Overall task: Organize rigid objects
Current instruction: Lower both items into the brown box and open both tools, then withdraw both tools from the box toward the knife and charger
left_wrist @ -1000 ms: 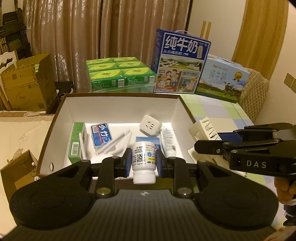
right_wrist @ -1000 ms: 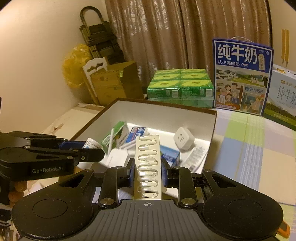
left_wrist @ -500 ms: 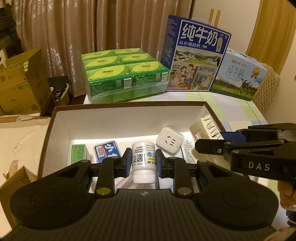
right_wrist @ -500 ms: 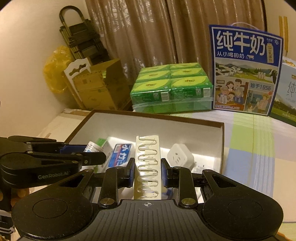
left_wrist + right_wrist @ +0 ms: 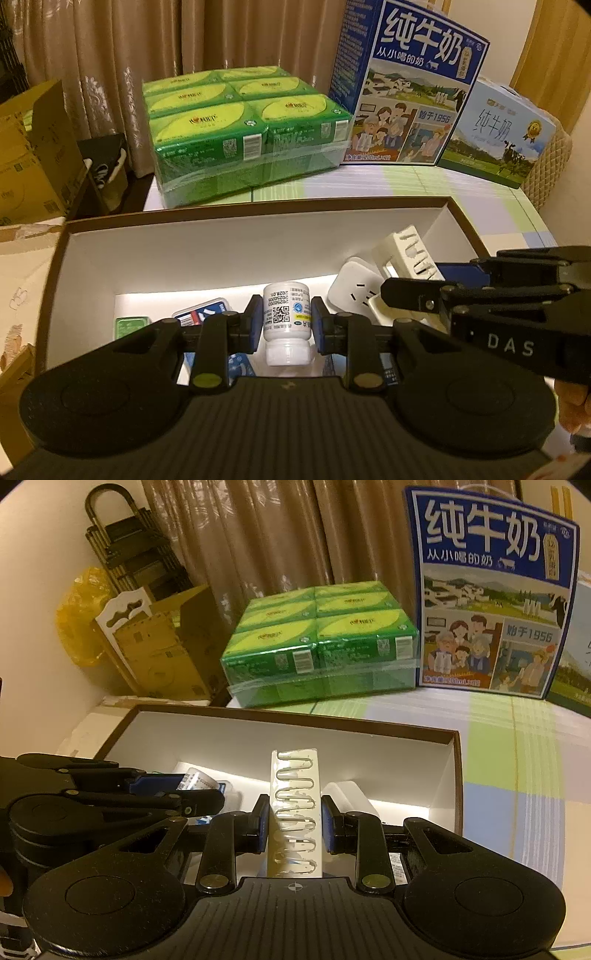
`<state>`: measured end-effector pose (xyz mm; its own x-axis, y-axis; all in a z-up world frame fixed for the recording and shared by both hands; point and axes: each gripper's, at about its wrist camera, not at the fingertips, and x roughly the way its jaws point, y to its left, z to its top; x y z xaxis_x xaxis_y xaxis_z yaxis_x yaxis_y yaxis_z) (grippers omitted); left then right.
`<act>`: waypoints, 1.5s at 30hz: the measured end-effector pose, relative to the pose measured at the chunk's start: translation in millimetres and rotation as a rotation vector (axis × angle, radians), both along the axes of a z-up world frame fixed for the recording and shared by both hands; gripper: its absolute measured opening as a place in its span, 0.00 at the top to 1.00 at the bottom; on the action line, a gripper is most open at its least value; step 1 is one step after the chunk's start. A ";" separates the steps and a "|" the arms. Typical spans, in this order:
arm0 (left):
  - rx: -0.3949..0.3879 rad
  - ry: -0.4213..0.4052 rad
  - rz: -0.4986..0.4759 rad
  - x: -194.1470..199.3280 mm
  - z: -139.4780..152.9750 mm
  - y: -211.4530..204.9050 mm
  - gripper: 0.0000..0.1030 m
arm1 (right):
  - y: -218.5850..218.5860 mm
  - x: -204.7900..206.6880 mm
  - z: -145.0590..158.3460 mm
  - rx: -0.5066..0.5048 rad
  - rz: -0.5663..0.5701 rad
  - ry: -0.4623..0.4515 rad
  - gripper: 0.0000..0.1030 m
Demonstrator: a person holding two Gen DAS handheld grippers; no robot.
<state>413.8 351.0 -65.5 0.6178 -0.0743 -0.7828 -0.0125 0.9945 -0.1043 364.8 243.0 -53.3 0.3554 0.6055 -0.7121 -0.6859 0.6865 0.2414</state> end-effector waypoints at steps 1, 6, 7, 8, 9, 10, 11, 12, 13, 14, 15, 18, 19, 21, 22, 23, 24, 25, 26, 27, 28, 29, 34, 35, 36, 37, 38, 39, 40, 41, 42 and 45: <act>-0.005 0.006 0.005 3.2 -1.9 1.2 0.78 | 0.6 1.3 -1.2 -0.001 -0.001 0.004 0.76; -0.012 0.018 0.019 10.9 -6.8 6.7 0.68 | 3.9 9.1 -7.1 -0.008 -0.009 0.021 0.76; -0.011 0.019 0.019 11.4 -7.2 7.9 0.68 | 4.3 9.8 -7.9 -0.009 -0.010 0.024 0.76; -0.011 0.022 0.022 11.1 -7.7 9.4 0.68 | 5.1 10.1 -8.5 -0.009 -0.010 0.026 0.76; -0.010 0.025 0.026 11.4 -8.0 10.8 0.68 | 5.8 10.5 -9.0 -0.010 -0.010 0.029 0.76; -0.008 0.027 0.030 11.3 -8.1 12.2 0.68 | 6.1 10.8 -9.6 -0.009 -0.008 0.030 0.76; -0.005 0.030 0.034 10.8 -8.2 14.0 0.68 | 7.2 10.7 -9.9 -0.010 -0.009 0.031 0.76; -0.001 0.033 0.039 10.5 -8.0 15.3 0.67 | 8.0 11.0 -10.5 -0.010 -0.008 0.033 0.76; 0.003 0.034 0.042 9.9 -7.7 16.7 0.67 | 8.9 11.1 -11.2 -0.010 -0.007 0.033 0.76; 0.007 0.034 0.046 9.2 -7.0 18.1 0.65 | 10.0 11.4 -12.2 -0.011 -0.007 0.034 0.76; 0.011 0.035 0.051 8.6 -6.7 19.6 0.64 | 11.2 11.6 -12.9 -0.010 -0.006 0.035 0.76; 0.015 0.040 0.062 6.6 -6.2 23.9 0.58 | 14.9 11.3 -13.1 0.011 0.002 0.020 0.76; 0.015 0.040 0.065 5.6 -5.9 25.0 0.58 | 15.7 10.6 -12.4 0.020 -0.002 0.012 0.75; 0.011 0.041 0.070 3.2 -5.2 26.9 0.56 | 16.8 10.0 -10.3 0.040 -0.006 0.007 0.71; 0.010 0.041 0.072 1.6 -4.7 27.6 0.53 | 15.9 10.0 -9.6 0.050 -0.011 0.006 0.65; 0.009 0.040 0.074 0.1 -4.1 28.2 0.51 | 15.3 10.3 -8.8 0.053 -0.018 0.008 0.61; 0.010 0.040 0.074 -1.5 -3.6 28.6 0.50 | 14.8 10.1 -8.0 0.053 -0.023 0.008 0.56; 0.012 0.041 0.075 -3.3 -3.0 28.9 0.48 | 13.2 9.9 -7.4 0.051 -0.028 0.008 0.53; 0.015 0.042 0.075 -5.2 -2.4 29.1 0.48 | 11.6 9.5 -6.9 0.050 -0.030 0.009 0.53; 0.018 0.043 0.075 -7.1 -1.6 29.0 0.48 | 9.5 8.6 -6.6 0.046 -0.031 0.014 0.51; 0.020 0.044 0.074 -8.8 -0.9 29.0 0.48 | 7.9 7.7 -6.2 0.042 -0.033 0.018 0.50; 0.023 0.044 0.074 -10.8 -0.2 29.2 0.48 | 6.1 6.2 -6.1 0.039 -0.033 0.023 0.50; 0.025 0.045 0.075 -15.7 2.4 30.0 0.48 | -1.1 -2.1 -7.0 0.026 -0.032 0.035 0.45; 0.026 0.045 0.076 -16.9 3.1 29.9 0.48 | -2.3 -2.6 -7.7 0.025 -0.034 0.038 0.45; 0.027 0.045 0.077 -18.7 4.6 29.6 0.48 | -3.3 -3.9 -8.0 0.023 -0.035 0.040 0.44; 0.027 0.045 0.076 -20.7 6.1 29.1 0.48 | -4.0 -5.2 -8.1 0.021 -0.036 0.043 0.43; 0.028 0.044 0.076 -23.0 7.6 28.6 0.48 | -4.7 -6.6 -8.0 0.019 -0.036 0.043 0.43; 0.028 0.043 0.075 -24.6 9.0 28.2 0.48 | -5.4 -8.2 -7.8 0.018 -0.036 0.043 0.43; 0.027 0.041 0.075 -26.8 10.7 27.3 0.48 | -6.2 -9.8 -7.3 0.017 -0.036 0.041 0.42; 0.026 0.040 0.074 -29.1 12.1 26.8 0.48 | -6.9 -11.1 -6.7 0.016 -0.038 0.040 0.42; 0.025 0.038 0.075 -31.2 13.5 25.9 0.48 | -7.8 -12.5 -6.1 0.017 -0.039 0.039 0.41; 0.024 0.035 0.076 -37.4 18.3 22.7 0.48 | -10.3 -17.1 -3.1 0.019 -0.042 0.037 0.40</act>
